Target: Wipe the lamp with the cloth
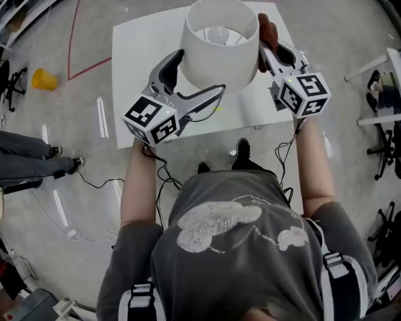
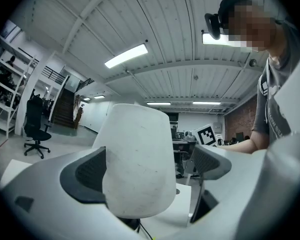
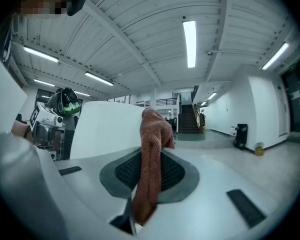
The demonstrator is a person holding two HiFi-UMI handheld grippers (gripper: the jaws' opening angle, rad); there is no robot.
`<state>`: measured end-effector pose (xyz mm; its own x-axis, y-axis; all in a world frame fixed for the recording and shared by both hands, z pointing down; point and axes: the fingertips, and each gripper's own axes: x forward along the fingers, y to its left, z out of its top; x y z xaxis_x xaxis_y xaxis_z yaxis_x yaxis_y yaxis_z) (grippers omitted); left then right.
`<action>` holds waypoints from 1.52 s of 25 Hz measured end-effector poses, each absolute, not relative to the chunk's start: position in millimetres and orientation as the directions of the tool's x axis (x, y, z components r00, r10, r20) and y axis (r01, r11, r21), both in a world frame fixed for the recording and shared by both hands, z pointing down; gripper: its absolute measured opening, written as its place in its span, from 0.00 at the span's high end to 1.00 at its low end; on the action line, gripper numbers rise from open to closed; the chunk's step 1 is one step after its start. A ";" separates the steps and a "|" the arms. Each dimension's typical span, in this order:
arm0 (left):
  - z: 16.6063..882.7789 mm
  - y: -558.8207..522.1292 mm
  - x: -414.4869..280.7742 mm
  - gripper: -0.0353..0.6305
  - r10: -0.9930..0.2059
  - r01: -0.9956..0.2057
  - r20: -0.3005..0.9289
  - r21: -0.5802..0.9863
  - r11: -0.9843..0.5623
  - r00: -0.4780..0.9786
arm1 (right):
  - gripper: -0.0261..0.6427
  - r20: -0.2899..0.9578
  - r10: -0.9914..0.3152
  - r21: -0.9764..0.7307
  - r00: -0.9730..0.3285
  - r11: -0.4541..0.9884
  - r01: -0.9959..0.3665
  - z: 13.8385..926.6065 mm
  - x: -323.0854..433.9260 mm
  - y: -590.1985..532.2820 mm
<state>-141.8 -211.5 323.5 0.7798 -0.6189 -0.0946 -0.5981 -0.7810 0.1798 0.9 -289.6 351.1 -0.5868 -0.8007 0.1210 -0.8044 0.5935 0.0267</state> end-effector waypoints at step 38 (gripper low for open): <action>326.0 -220.9 -182.2 0.06 -0.546 -0.544 -0.012 0.063 -0.836 0.838 | 0.87 0.036 -0.840 -0.035 -0.541 0.540 -0.841 335.4 -20.9 -212.9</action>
<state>-182.2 -220.9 326.0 0.8376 -0.5461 -0.0120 -0.5444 -0.8364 0.0630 -20.9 -212.9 335.4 -0.5407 -0.8405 0.0356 -0.8412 0.5396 -0.0353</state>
